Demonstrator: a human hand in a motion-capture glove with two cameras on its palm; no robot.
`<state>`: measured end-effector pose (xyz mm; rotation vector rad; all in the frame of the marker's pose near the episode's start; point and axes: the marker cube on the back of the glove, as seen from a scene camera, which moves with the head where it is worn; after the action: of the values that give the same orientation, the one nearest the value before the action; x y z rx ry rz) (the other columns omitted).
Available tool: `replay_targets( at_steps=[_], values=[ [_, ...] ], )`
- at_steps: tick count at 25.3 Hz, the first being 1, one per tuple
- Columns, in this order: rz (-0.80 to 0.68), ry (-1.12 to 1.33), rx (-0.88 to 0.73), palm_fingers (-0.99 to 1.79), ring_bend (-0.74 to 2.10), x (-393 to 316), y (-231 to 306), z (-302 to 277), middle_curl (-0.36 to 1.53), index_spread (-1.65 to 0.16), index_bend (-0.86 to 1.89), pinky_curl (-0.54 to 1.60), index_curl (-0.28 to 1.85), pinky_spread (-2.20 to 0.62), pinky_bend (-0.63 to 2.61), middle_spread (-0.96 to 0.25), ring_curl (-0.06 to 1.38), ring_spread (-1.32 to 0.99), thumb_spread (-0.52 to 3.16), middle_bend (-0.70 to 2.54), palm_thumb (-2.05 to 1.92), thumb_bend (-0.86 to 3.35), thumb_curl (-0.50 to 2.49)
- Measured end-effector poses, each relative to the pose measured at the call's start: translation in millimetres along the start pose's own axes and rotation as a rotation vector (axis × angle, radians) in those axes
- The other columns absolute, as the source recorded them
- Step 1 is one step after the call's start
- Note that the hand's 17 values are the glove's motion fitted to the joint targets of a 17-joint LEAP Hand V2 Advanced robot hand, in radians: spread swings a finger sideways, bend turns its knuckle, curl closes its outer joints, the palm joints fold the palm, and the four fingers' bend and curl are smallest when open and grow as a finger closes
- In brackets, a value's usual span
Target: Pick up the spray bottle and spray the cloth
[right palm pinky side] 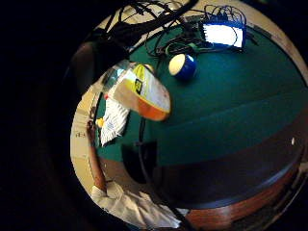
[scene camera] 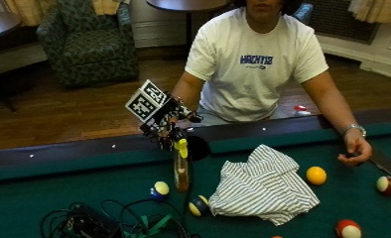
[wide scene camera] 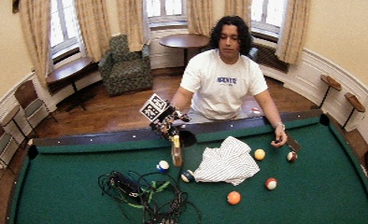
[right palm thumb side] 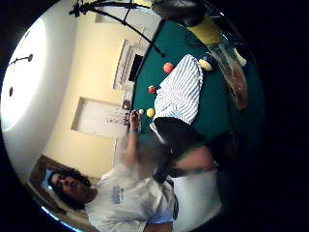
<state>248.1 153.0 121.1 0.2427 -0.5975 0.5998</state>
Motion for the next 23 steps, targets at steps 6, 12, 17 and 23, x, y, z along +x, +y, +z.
replay_targets(
  at_steps=[6,12,17,23],
  values=[
    [0.140,-0.185,0.133,0.60,0.69,17,2,13,0.35,-0.39,0.05,0.37,0.09,0.17,0.48,-0.08,0.36,-0.08,1.08,0.31,0.70,0.07,0.35],
    [0.256,-0.217,0.199,1.10,0.65,37,4,18,0.39,-0.34,0.04,0.39,0.09,-0.13,0.68,-0.13,0.34,-0.15,1.04,0.40,0.82,0.09,0.37],
    [0.269,-0.221,0.185,1.41,0.72,39,4,22,0.44,-0.30,0.23,0.45,0.17,-0.20,0.73,-0.16,0.41,-0.18,1.01,0.48,0.86,0.07,0.38],
    [0.235,-0.241,0.159,1.45,0.86,32,2,26,0.53,-0.28,0.52,0.54,0.29,-0.17,0.85,-0.18,0.49,-0.19,0.92,0.62,1.01,0.12,0.46]
  ],
)
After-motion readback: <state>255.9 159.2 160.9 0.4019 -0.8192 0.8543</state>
